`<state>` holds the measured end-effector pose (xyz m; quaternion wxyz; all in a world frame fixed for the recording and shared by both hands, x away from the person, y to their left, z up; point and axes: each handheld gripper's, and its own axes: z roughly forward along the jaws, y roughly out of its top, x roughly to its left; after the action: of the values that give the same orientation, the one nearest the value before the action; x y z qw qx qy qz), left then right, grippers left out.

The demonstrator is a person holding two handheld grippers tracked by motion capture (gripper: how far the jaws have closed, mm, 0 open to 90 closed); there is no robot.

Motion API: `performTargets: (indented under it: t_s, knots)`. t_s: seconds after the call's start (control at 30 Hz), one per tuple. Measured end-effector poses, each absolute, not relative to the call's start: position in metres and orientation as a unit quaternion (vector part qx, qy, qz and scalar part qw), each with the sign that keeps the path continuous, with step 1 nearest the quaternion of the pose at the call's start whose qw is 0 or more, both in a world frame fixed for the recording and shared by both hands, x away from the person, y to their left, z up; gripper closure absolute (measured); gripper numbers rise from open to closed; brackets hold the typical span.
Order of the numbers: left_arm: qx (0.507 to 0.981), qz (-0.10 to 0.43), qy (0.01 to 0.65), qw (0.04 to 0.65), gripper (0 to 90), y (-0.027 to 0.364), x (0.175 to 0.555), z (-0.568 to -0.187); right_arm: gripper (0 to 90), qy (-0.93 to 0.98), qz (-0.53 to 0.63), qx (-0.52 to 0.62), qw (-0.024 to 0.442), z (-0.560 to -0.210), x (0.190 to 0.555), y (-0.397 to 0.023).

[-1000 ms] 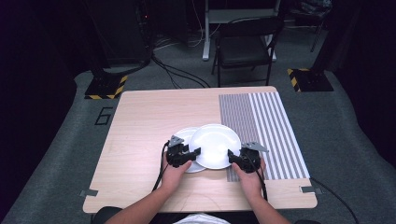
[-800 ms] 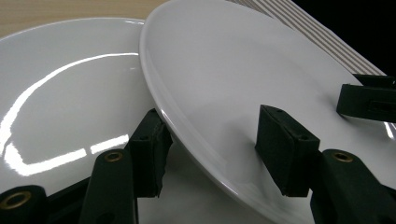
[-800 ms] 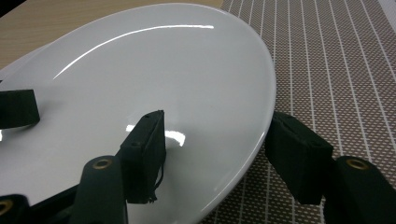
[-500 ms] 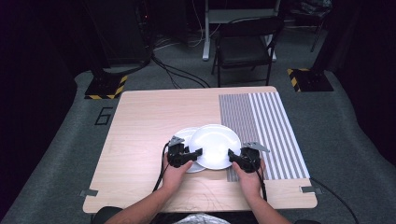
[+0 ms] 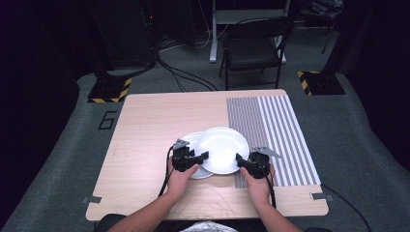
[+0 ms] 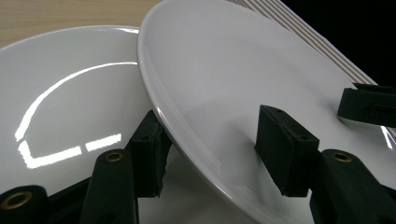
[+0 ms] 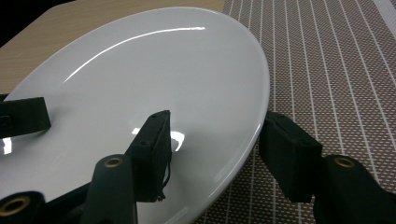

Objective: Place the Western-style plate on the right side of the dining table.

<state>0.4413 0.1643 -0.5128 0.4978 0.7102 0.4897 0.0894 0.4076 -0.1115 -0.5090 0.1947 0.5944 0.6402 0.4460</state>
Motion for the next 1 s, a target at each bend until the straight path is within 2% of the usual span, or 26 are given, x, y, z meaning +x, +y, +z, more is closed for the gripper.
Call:
performTargets:
  t_s: [1.0]
  knots:
    - [0.712, 0.088, 0.487, 0.498, 45.2, 0.149, 0.453, -0.496, 43.3, 0.619, 0.479, 0.590, 0.196, -0.486, 0.408, -0.130]
